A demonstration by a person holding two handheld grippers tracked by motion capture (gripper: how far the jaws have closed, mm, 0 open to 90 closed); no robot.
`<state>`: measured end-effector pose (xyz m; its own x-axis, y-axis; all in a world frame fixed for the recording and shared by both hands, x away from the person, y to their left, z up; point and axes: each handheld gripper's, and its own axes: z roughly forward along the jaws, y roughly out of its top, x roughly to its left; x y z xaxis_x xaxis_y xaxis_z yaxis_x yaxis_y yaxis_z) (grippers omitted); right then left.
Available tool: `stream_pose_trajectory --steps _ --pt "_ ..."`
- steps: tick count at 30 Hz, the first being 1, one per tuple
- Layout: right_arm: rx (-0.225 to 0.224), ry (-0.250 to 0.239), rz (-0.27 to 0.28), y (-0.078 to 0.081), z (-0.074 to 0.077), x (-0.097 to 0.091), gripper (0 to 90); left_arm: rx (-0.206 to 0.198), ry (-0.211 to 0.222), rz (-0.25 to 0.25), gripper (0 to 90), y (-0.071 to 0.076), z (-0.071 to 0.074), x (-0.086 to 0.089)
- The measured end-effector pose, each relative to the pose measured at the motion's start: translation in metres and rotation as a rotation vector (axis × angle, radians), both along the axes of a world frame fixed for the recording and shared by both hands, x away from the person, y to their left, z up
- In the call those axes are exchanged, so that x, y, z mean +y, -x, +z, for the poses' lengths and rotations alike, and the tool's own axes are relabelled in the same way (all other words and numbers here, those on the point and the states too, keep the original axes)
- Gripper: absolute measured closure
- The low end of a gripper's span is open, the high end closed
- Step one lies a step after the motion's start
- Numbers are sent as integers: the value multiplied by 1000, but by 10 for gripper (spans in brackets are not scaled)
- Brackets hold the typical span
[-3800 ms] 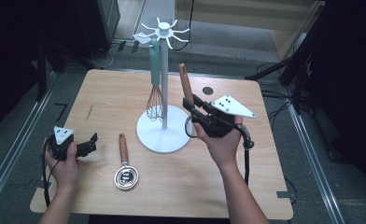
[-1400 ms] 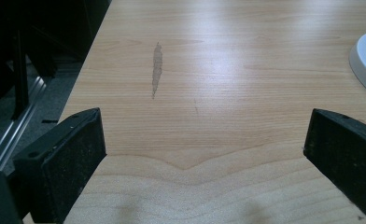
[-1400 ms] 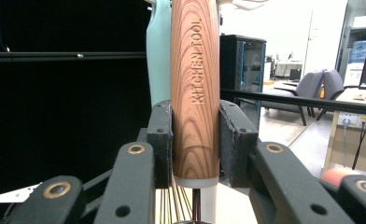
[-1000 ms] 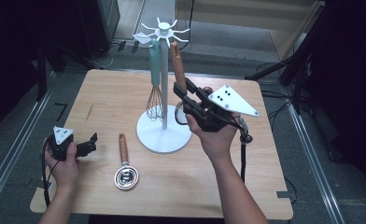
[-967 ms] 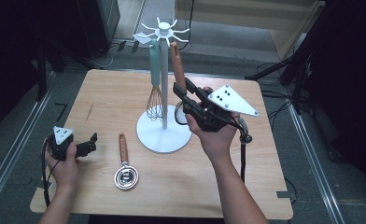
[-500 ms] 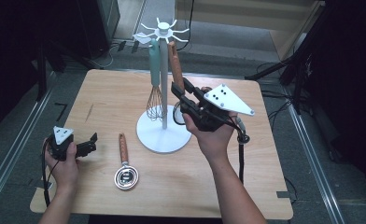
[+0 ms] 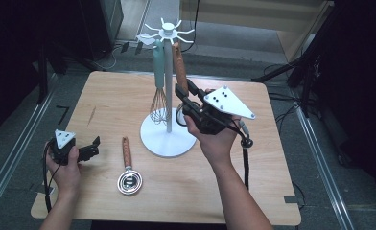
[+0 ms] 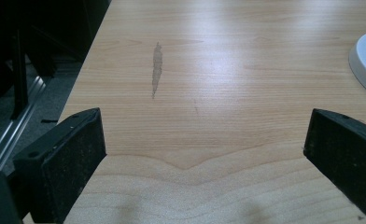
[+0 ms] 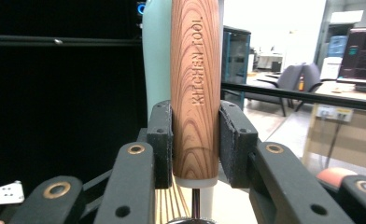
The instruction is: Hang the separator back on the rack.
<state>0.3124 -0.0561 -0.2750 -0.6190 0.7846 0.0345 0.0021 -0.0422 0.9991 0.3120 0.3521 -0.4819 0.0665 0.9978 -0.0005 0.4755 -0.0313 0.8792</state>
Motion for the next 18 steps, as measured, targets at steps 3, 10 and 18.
stream_pose_trajectory --steps 3,10,18 --pt "3 1 -2 0 0 -1 697 0 1 -1 0 0 0 0" --pt "18 -5 -18 -2 -2 -3 697 1 0 0 0 0 0 0" --pt "12 -20 -8 -4 -5 -1 691 2 1 1 0 0 0 0"
